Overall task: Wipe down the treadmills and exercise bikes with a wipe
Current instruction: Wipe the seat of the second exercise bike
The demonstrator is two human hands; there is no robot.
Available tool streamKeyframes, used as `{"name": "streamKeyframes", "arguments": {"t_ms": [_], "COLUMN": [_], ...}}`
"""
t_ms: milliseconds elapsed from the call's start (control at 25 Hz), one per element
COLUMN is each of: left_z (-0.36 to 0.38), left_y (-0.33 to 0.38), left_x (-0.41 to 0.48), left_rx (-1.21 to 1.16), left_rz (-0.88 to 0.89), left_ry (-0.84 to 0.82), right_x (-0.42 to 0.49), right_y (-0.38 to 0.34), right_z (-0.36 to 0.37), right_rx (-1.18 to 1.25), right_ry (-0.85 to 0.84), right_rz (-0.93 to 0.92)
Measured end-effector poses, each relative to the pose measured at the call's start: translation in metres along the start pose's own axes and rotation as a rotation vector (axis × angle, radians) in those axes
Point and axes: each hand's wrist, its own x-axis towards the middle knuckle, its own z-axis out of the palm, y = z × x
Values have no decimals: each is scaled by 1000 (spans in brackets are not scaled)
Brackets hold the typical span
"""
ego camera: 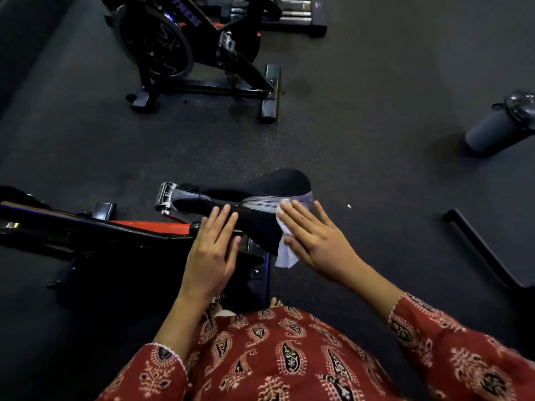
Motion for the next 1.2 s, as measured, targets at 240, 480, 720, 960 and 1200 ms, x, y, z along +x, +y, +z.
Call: {"name": "streamKeyframes", "arguments": {"t_ms": [240,480,720,960,1200], "left_z": [-22,-39,-50,-47,-50], "left_y": [-32,-59,-77,-86,-87], "left_x": [1,14,34,53,65], "left_rx": [-49,-402,-765,-711,-592], "left_rz": [-200,-450,-756,-607,-539], "left_ry": [98,199,223,139,109], "right_x": [66,126,192,114,170], "right_y": [-65,-100,-123,-40,-108], "right_z": [38,47,47,22,41], "right_rx": [-51,42,155,-93,-41], "right_ry": [-8,-43,-204,-110,-25], "right_rz": [21,-222,10,363,177]}}
